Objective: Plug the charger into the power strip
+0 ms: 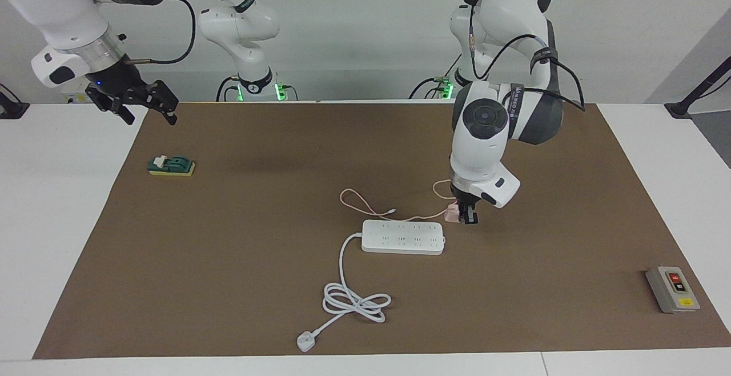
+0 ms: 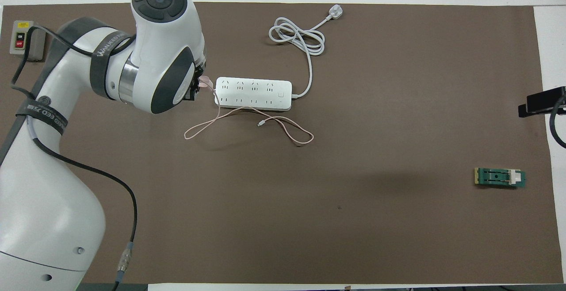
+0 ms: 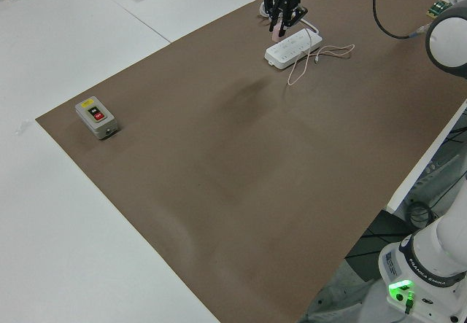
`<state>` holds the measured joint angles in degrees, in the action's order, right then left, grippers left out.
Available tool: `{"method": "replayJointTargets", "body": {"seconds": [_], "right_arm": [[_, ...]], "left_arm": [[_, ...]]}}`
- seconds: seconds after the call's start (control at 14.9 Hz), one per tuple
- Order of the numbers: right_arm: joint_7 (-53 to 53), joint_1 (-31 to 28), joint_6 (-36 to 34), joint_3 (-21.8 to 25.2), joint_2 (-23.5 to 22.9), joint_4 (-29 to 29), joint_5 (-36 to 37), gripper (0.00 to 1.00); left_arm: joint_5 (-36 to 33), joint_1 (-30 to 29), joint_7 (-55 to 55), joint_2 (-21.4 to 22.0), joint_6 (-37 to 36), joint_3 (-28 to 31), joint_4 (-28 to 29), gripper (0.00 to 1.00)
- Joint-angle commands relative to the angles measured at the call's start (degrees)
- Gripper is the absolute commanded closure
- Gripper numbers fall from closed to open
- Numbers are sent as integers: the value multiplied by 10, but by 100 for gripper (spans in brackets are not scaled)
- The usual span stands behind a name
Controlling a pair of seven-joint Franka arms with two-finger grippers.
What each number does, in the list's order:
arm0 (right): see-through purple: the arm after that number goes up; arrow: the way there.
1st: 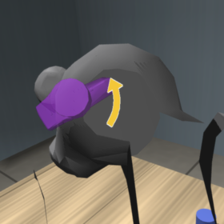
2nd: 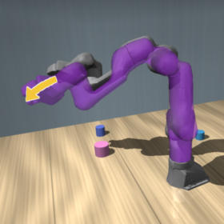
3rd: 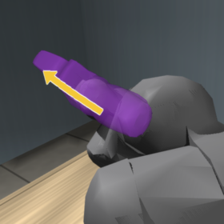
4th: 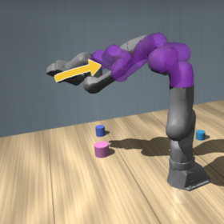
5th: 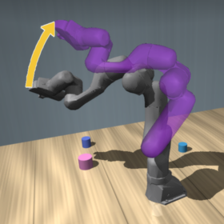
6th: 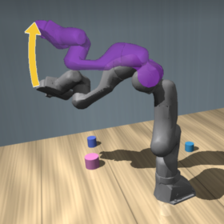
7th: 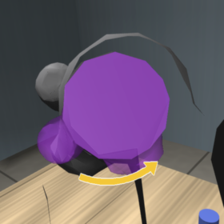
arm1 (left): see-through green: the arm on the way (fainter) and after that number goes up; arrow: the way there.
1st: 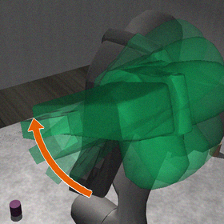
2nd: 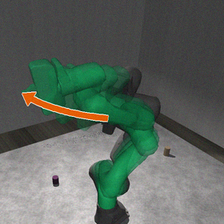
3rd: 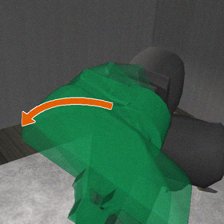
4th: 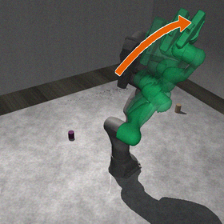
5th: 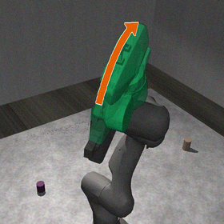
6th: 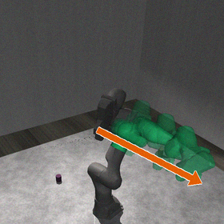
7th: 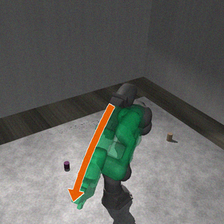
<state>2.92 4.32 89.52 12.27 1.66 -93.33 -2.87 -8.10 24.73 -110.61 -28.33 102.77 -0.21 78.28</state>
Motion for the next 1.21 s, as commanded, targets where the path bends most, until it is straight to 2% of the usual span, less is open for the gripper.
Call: {"method": "replayJointTargets", "body": {"seconds": [0.0,0.13,0.27,0.74,1.14], "right_arm": [[9,-1,-12,-3,4,3,11,0],[9,-1,-12,-3,4,3,10,0],[9,-1,-12,-3,4,3,11,0],[9,-1,-12,-3,4,3,11,0],[9,-1,-12,-3,4,3,10,0]], "left_arm": [[-23,16,-47,-10,15,8,-6,100],[-25,28,-76,-9,26,8,2,100],[-25,31,-93,-1,43,9,38,100],[-25,32,-93,19,79,7,94,100],[-25,28,-86,20,110,6,107,100]]}}
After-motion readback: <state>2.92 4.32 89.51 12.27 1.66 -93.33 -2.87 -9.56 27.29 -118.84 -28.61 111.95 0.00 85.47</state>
